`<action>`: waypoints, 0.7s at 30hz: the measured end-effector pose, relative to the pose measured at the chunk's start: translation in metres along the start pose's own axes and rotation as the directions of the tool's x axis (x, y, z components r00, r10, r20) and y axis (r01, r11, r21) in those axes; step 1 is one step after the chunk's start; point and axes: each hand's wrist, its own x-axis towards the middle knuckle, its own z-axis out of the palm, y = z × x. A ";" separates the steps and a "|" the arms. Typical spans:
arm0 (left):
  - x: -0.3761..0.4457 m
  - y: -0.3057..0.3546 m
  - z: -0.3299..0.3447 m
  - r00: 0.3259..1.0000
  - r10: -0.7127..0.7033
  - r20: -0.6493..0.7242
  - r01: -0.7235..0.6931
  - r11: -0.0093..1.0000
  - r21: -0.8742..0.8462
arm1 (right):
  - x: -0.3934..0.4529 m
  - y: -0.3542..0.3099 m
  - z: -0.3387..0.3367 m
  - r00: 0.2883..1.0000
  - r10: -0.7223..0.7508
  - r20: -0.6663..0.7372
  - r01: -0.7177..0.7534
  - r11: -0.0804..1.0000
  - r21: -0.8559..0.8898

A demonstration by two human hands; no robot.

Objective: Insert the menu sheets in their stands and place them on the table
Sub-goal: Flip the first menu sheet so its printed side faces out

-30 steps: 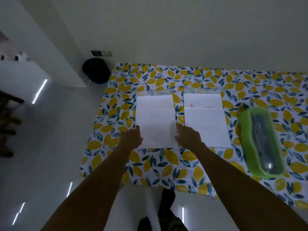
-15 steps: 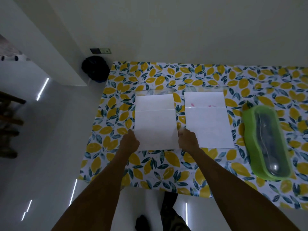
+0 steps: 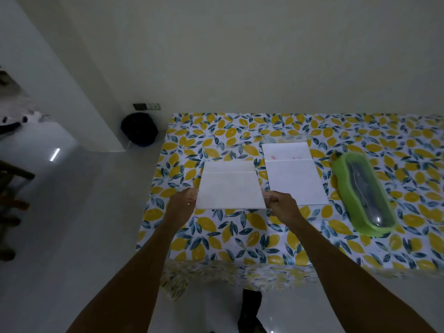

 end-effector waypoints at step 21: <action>0.036 0.050 -0.079 0.929 0.281 -0.243 -0.245 0.955 0.168 | 0.018 -0.094 -0.024 0.907 -0.322 -0.271 0.187 0.885 -0.426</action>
